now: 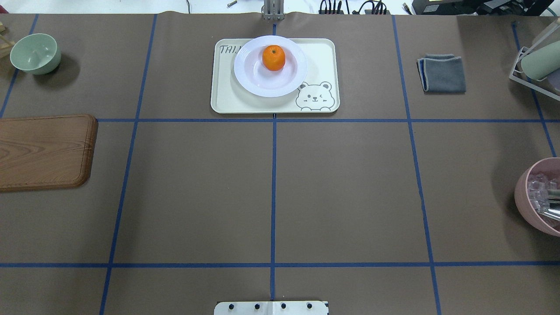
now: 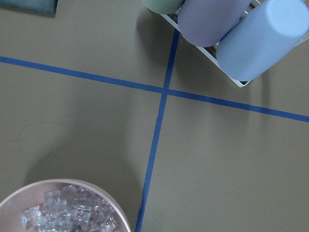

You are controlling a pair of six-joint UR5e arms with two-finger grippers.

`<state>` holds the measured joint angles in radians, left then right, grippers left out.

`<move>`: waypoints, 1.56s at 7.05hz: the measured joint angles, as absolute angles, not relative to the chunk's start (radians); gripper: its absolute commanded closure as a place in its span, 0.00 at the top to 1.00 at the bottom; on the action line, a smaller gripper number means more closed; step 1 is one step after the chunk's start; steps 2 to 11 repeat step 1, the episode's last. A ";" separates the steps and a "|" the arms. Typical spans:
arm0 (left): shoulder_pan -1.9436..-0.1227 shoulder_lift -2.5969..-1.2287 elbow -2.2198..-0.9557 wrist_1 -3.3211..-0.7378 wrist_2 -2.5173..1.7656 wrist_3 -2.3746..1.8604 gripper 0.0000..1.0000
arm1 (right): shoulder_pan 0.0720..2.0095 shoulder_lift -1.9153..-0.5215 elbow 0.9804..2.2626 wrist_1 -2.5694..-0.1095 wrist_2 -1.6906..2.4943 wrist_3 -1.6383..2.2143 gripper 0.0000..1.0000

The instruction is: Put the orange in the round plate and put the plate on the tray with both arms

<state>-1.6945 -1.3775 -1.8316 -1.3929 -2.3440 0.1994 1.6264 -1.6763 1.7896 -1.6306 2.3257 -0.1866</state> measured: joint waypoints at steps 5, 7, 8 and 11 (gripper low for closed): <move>-1.694 -1.378 -1.832 -1.393 -2.344 0.199 0.99 | 1.626 -1.678 1.789 -1.631 2.326 -0.187 1.00; -1.694 -1.378 -1.832 -1.393 -2.344 0.199 0.99 | 1.626 -1.678 1.789 -1.631 2.326 -0.187 1.00; -1.694 -1.378 -1.832 -1.393 -2.344 0.199 0.99 | 1.626 -1.678 1.789 -1.631 2.326 -0.187 1.00; -1.694 -1.378 -1.832 -1.393 -2.344 0.199 0.99 | 1.626 -1.678 1.789 -1.631 2.326 -0.187 1.00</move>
